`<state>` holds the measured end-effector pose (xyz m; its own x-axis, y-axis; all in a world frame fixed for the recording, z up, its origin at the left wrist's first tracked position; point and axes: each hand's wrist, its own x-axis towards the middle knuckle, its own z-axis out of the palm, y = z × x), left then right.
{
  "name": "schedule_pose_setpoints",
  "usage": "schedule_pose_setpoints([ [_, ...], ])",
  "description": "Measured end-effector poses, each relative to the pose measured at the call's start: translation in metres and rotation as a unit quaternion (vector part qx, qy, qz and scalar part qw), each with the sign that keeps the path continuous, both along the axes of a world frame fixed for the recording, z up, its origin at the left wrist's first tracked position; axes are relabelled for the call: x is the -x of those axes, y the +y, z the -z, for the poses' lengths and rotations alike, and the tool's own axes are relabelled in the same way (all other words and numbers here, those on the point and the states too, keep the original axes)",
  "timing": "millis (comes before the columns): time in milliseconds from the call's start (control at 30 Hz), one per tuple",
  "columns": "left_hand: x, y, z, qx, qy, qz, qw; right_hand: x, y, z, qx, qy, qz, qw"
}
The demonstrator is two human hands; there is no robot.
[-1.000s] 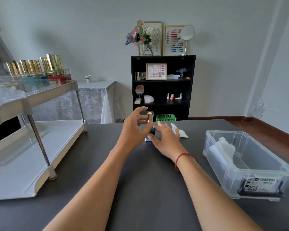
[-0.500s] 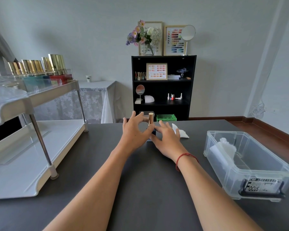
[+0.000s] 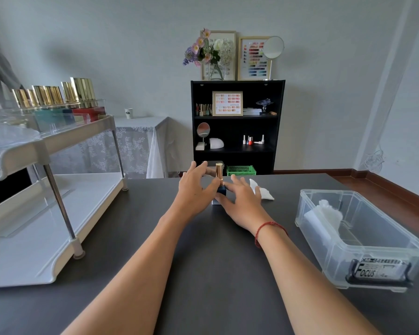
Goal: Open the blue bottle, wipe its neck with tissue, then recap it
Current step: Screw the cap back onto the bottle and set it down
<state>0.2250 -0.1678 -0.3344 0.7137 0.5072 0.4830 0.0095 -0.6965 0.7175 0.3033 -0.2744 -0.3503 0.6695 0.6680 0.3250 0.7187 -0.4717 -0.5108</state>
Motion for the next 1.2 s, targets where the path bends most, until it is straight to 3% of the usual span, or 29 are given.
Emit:
schedule_pose_setpoints([
  [833,-0.0013,-0.0010,0.0002,-0.027,0.020,-0.017,0.999,0.0004,-0.0006,-0.0002,-0.002,0.003,0.001,1.000],
  [1200,0.0024,-0.0025,-0.0046,0.027,0.012,0.001,1.000,-0.0017,0.0010,0.0014,-0.004,0.001,0.000,1.000],
])
